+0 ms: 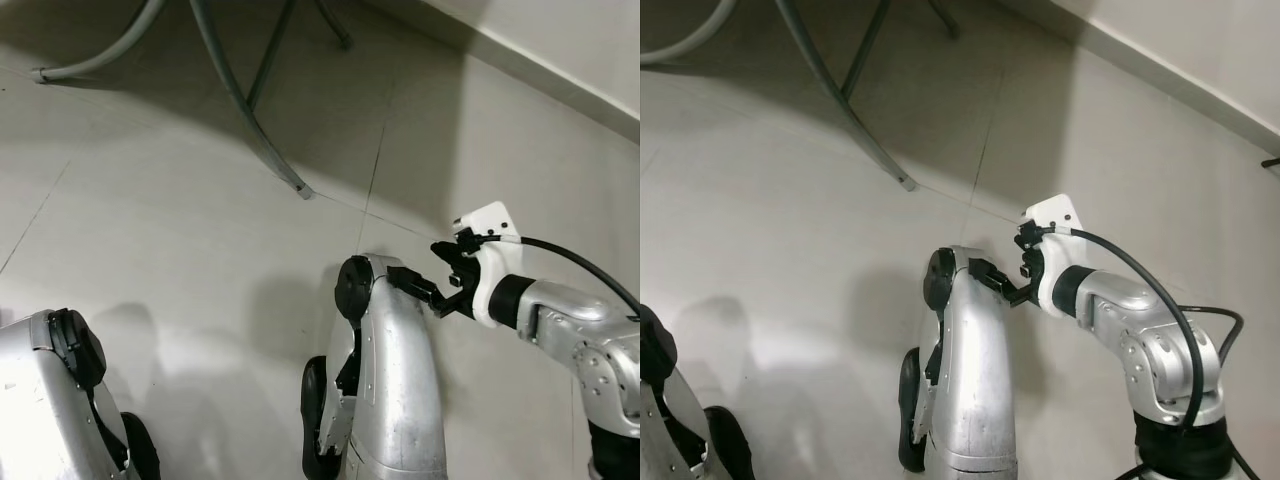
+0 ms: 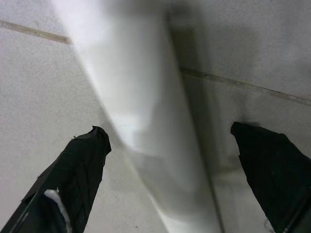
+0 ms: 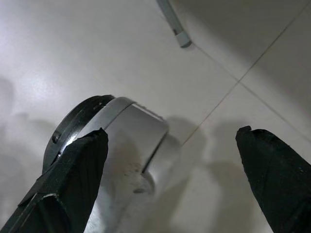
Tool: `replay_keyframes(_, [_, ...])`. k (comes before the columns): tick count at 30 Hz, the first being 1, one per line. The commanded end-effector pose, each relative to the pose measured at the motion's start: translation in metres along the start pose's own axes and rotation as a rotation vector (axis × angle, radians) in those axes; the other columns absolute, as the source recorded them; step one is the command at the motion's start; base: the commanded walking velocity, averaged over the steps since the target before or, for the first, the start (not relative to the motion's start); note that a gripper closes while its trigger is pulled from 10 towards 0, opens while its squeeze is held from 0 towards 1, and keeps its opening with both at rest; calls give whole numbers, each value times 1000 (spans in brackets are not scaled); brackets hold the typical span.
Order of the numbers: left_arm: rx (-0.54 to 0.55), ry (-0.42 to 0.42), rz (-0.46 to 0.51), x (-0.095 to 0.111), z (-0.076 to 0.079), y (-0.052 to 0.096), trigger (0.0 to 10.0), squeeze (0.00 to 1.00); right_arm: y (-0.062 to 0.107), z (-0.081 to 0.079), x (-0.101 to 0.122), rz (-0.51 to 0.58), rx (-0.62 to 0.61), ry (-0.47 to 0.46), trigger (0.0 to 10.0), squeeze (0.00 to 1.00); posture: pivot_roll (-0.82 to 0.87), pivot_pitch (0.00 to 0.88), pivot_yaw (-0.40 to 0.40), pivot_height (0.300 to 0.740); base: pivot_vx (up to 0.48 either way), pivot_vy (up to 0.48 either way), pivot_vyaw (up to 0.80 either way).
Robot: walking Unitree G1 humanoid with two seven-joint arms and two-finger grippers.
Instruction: Building children table
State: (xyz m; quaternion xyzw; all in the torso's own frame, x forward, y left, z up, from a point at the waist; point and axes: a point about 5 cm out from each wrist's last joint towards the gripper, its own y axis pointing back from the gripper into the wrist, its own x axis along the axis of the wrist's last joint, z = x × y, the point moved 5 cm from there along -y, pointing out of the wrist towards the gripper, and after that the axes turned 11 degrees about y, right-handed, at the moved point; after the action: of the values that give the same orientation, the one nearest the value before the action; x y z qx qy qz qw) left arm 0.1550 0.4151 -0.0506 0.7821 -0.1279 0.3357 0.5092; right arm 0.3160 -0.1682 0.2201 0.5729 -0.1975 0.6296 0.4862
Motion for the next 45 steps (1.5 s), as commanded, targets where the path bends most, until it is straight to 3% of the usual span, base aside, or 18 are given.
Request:
replay_keyframes(1, [-37,24,-115,-39,15,4,9569,0,2,1,-12,-44,5,-23,10000,0,-549,503,-365,300,0,0,0])
replay_keyframes(2, [-41,29,-117,-40,17,4,9569,0,3,2,-12,-44,5,-21,10000,0,-549,503,-365,300,0,0,0])
replay_keyframes(3, [-46,22,-115,-40,19,4,2941,0,3,2,-11,-45,6,-18,10000,0,-556,497,-371,300,0,0,0])
replay_keyframes(4, [-46,22,-115,-40,19,4,2941,0,3,2,-11,-45,6,-18,10000,0,-556,497,-371,300,0,0,0])
replay_keyframes(5, [-60,22,-111,-40,22,3,0,0,4,3,-10,-44,8,-15,10000,0,-556,496,-371,300,0,0,0])
replay_keyframes(10, [-62,-15,-113,-45,25,4,0,0,2,1,-9,-36,11,-16,10000,0,-539,484,-362,300,0,0,0])
replay_keyframes(22, [7,-3,-85,-40,7,6,0,0,-8,-11,-6,21,25,-48,10000,0,-455,463,-291,305,0,0,0])
replay_keyframes(26, [114,0,-44,-28,-19,8,0,0,-16,-22,-11,39,23,-87,10000,0,-348,427,-216,325,0,0,0])
replay_keyframes(27, [114,0,-44,-28,-19,8,0,0,-16,-22,-11,39,23,-87,10000,0,-348,427,-216,325,0,0,0])
replay_keyframes(28, [175,17,-16,-19,-36,11,3255,0,-22,-27,-12,54,22,-111,10000,0,-296,407,-183,335,0,0,0])
replay_keyframes(29, [197,29,0,-15,-42,12,4078,0,-23,-29,-12,63,21,-121,10000,0,-296,407,-183,340,0,0,0])
replay_keyframes(30, [197,29,0,-15,-42,12,4078,0,-23,-29,-12,63,21,-121,10000,0,-296,407,-183,340,0,0,0])
replay_keyframes(31, [220,34,26,-9,-50,14,9294,0,-27,-32,-13,71,19,-134,10000,0,-251,390,-157,345,0,0,0])
replay_keyframes(32, [239,48,53,-3,-58,16,10000,0,-29,-35,-13,84,18,-148,10000,0,-229,379,-145,350,0,0,0])
replay_keyframes(36, [248,55,84,5,-66,19,10000,0,-36,-42,-14,98,19,-170,10000,0,-193,359,-124,360,0,0,0])
replay_keyframes(41, [219,25,189,24,-74,27,10000,0,-50,-54,-15,144,21,-223,10000,0,-82,280,-60,380,0,0,0])
replay_keyframes(43, [197,30,239,30,-66,29,10000,0,-50,-56,-15,155,22,-232,10000,0,-51,253,-47,385,0,0,0])
replay_keyframes(45, [127,-2,338,49,-39,37,10000,0,-53,-59,-17,170,24,-246,10000,0,-4,207,-34,395,0,0,0])
